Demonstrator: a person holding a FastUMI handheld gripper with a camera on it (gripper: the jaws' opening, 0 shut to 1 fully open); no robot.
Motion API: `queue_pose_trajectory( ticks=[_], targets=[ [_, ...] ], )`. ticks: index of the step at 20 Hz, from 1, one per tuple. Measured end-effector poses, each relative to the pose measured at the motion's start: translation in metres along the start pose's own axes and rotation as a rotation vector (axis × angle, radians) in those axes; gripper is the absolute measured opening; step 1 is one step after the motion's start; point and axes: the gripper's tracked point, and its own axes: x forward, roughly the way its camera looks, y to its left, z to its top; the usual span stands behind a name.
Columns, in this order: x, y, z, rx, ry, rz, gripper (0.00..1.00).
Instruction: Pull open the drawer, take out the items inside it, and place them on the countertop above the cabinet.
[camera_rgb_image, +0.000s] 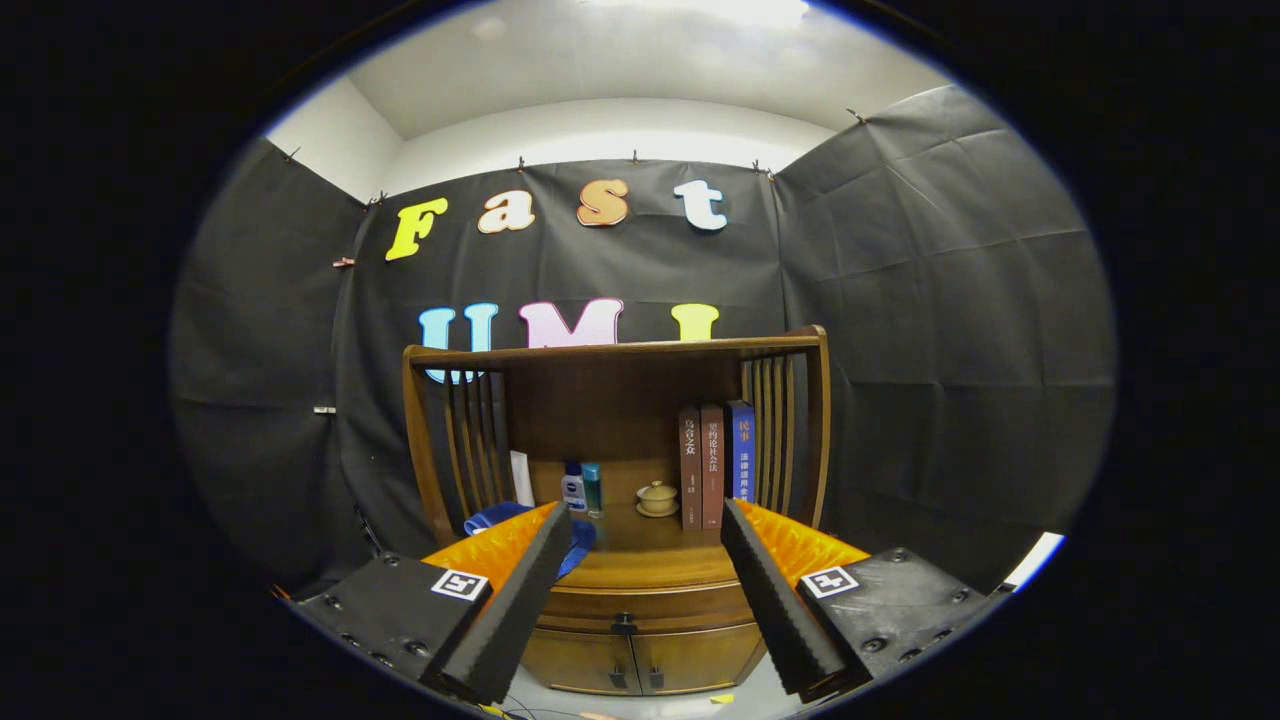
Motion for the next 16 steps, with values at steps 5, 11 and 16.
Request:
queue_pose_trajectory(
  ticks=[5,11,16],
  targets=[
    [0.002,0.005,-0.007,-0.021,-0.011,0.01,0.98],
    [0.019,0.003,-0.044,0.082,0.005,0.028,0.98],
    [0.038,0.008,-0.091,0.029,0.076,0.031,0.99]
  ],
)
